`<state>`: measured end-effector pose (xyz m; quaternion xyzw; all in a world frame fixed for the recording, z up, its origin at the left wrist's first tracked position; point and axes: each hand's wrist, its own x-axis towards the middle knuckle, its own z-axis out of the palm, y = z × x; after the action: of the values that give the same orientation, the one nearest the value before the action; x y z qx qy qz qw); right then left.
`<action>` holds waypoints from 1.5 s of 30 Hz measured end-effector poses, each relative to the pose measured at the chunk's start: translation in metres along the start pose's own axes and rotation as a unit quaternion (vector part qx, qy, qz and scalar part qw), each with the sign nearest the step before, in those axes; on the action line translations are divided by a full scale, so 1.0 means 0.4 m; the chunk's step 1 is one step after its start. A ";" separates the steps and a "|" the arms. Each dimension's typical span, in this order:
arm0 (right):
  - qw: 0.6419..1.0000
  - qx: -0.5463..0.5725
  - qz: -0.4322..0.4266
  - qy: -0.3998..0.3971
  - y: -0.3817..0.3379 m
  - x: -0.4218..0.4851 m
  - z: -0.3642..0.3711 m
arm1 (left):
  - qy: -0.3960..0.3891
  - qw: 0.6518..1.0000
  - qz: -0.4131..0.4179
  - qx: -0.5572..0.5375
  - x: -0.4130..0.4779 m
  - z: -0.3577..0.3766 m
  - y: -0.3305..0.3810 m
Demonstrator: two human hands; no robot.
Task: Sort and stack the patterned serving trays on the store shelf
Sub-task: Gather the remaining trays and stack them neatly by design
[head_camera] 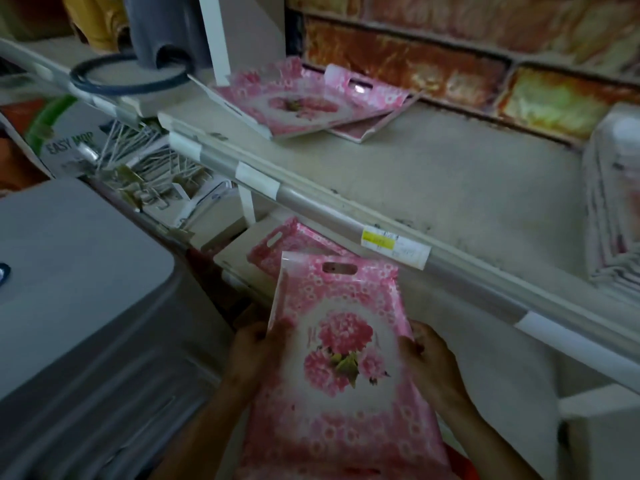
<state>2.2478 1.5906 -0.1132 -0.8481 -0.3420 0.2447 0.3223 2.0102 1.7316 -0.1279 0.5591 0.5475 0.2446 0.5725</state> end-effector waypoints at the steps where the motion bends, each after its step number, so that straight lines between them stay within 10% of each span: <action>1: 1.000 0.005 0.006 -0.005 -0.003 -0.017 -0.009 | -0.002 1.000 -0.005 -0.006 -0.019 -0.005 0.006; 45: 0.966 0.134 -0.220 -0.035 -0.219 -0.348 -0.341 | 0.185 0.976 0.110 -0.018 -0.605 -0.149 0.301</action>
<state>2.2077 1.4849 0.0682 -0.6921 -0.4952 0.2411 0.4666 1.9287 1.5686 0.0803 0.5506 0.5746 0.4148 0.4411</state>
